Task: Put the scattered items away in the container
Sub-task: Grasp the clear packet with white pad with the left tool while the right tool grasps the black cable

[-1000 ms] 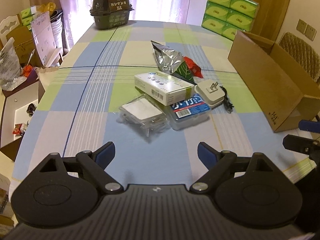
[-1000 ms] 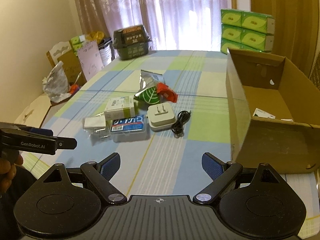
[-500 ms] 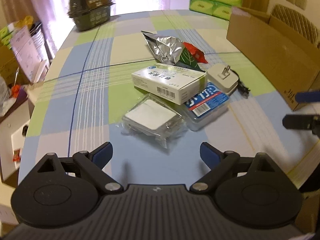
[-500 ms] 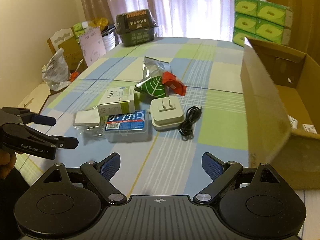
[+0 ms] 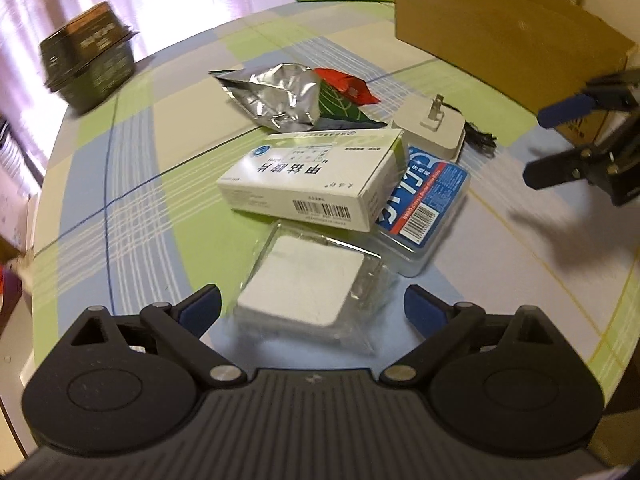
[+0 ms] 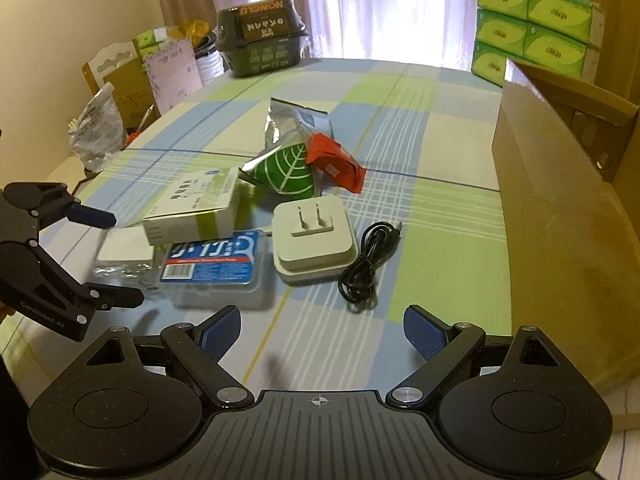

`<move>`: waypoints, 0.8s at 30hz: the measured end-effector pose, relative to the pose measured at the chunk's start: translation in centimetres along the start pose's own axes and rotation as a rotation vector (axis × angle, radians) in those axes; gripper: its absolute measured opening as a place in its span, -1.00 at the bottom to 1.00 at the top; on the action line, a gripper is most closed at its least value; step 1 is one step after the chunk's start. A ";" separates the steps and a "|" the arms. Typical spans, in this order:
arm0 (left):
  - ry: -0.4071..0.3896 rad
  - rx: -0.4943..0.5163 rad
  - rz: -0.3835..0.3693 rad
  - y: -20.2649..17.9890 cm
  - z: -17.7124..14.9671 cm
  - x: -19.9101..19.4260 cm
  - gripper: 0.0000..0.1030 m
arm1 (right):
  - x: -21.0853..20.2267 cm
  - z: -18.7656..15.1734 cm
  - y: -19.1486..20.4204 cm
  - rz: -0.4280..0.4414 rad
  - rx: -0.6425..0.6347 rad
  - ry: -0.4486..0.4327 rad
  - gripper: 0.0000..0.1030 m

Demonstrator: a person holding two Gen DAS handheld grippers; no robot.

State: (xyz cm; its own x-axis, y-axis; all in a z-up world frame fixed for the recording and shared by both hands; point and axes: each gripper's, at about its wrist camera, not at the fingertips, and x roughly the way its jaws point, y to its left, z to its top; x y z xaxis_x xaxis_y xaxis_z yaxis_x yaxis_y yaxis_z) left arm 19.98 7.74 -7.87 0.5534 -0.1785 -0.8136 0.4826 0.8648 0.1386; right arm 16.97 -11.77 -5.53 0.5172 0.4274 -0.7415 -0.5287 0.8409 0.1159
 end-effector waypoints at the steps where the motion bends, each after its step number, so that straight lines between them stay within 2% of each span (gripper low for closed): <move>1: 0.000 0.013 -0.006 0.0 0.1 0.3 0.86 | 0.3 0.1 -0.1 -0.001 0.000 0.002 0.82; 7: 0.011 0.022 -0.033 0.3 0.8 1.6 0.77 | 2.4 1.1 -0.9 -0.026 0.007 0.000 0.81; 8: 0.013 0.003 -0.040 0.5 0.8 1.7 0.63 | 2.7 1.3 -1.1 -0.037 0.015 0.001 0.81; 12: 0.014 -0.076 -0.040 0.8 0.9 1.7 0.35 | 3.9 2.0 -1.7 -0.068 0.021 0.004 0.77; 13: 0.014 -0.091 -0.036 0.8 0.9 1.6 0.34 | 4.2 2.2 -1.8 -0.067 0.011 0.013 0.46; 14: 0.015 -0.108 -0.033 0.8 0.9 1.6 0.32 | 4.4 2.3 -1.8 -0.069 0.001 0.021 0.39; 16: 0.016 -0.140 -0.031 0.9 0.8 1.3 0.29 | 4.8 2.3 -1.7 -0.089 -0.022 0.032 0.37; 19: 0.020 -0.161 -0.022 0.6 0.6 1.0 0.28 | 5.0 2.1 -1.9 -0.089 -0.027 0.039 -0.14; 20: 0.022 -0.169 -0.017 0.5 0.5 0.8 0.28 | 4.8 2.0 -1.8 -0.091 -0.033 0.039 -0.45; 21: 0.025 -0.179 -0.011 0.4 0.4 0.7 0.27 | 4.7 1.9 -1.9 -0.091 -0.033 0.042 -0.51; 24: 0.035 -0.216 -0.004 0.0 -0.1 0.1 0.27 | 3.7 1.4 -1.8 -0.082 -0.024 0.056 -0.52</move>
State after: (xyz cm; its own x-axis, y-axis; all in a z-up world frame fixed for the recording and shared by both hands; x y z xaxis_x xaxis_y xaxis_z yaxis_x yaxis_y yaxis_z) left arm 19.92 7.76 -8.02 0.5259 -0.1686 -0.8337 0.3256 0.9454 0.0142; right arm 20.80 -11.27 -7.52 0.5210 0.3378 -0.7838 -0.5026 0.8637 0.0381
